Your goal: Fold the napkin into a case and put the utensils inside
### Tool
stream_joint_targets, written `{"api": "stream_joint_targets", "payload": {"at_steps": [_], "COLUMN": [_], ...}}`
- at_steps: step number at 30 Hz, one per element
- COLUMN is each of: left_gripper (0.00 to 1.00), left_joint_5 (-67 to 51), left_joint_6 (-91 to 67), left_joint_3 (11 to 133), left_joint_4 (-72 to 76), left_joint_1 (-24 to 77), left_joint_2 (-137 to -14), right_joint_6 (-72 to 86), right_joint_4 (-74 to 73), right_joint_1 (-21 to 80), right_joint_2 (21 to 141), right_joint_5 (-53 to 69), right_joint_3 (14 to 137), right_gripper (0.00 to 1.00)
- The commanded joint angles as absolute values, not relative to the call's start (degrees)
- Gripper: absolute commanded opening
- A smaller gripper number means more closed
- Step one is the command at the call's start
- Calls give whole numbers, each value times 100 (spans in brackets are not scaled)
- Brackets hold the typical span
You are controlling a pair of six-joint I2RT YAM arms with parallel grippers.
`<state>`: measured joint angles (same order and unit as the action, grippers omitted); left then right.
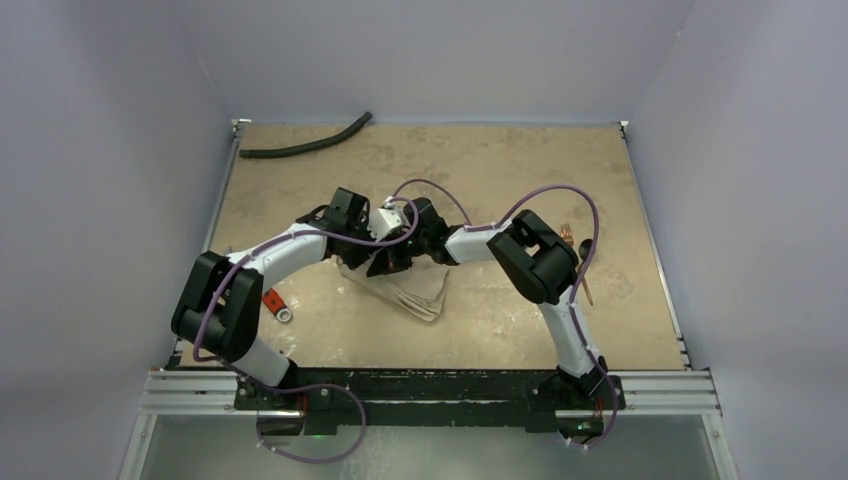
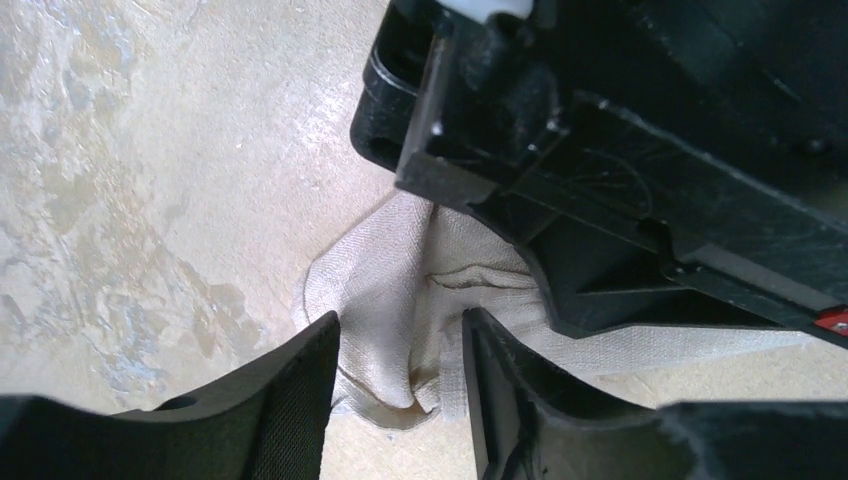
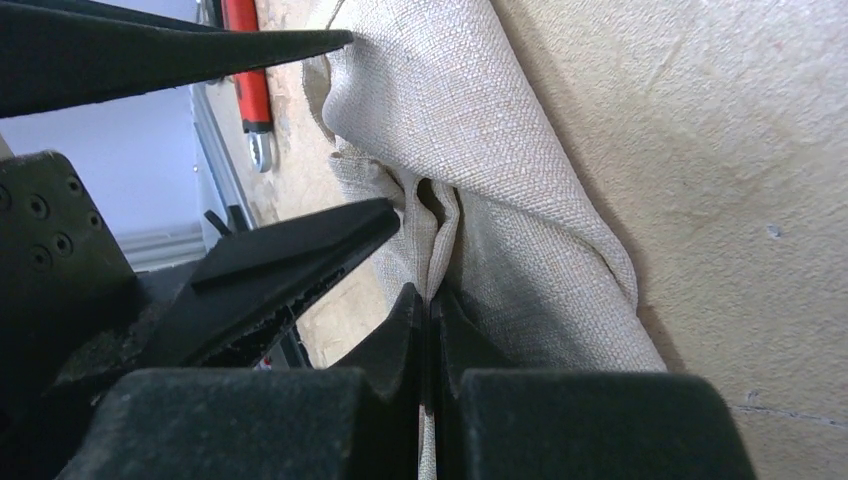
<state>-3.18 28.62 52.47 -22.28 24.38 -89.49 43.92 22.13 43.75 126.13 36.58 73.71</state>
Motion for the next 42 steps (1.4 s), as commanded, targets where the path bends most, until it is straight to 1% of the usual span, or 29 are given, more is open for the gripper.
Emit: {"api": "stream_joint_targets", "payload": {"at_steps": [1,3,10,11,12,13,14,17,25,36,42], "left_gripper": [41,34,23,20,12,3,0,0,0,0,0], "left_joint_5": [-273,-127,-87,-73,-62,-63,-76,-142,-356,-464,-520], "left_joint_6": [3160,3264,3291,3306,3328,3341,3337,3308,3081,3196,3374], "left_joint_3": [5320,5233,5176,5184,5192,5208,5239,5263,5420,5219,5144], "left_joint_4": [-2170,-1981,-1817,-1814,-1824,-1857,-1893,-1936,-2310,-2350,-2300], "left_joint_1": [2390,2393,2391,2391,2391,2391,2388,2396,2402,2406,2465], "left_joint_2": [-8945,-8924,-9128,-9150,-9169,-9183,-9180,-9061,-8660,-8519,-8444], "right_joint_6": [4343,4348,4573,4583,4594,4589,4580,4540,4056,3752,3572], "right_joint_4": [1851,1846,1952,1945,1932,1871,1822,1648,587,436,-47], "right_joint_1": [4377,4381,4364,4354,4347,4336,4322,4299,4281,4108,4104], "right_joint_2": [12408,12425,12410,12422,12438,12455,12469,12500,12832,12977,13169], "right_joint_5": [3717,3761,3938,3964,3986,3987,3994,3996,3896,3718,3719], "right_joint_3": [7514,7540,7539,7567,7596,7640,7682,7810,8564,8095,8654], "right_gripper": [0,0,0,0,0,0,0,0,0,0,0]}}
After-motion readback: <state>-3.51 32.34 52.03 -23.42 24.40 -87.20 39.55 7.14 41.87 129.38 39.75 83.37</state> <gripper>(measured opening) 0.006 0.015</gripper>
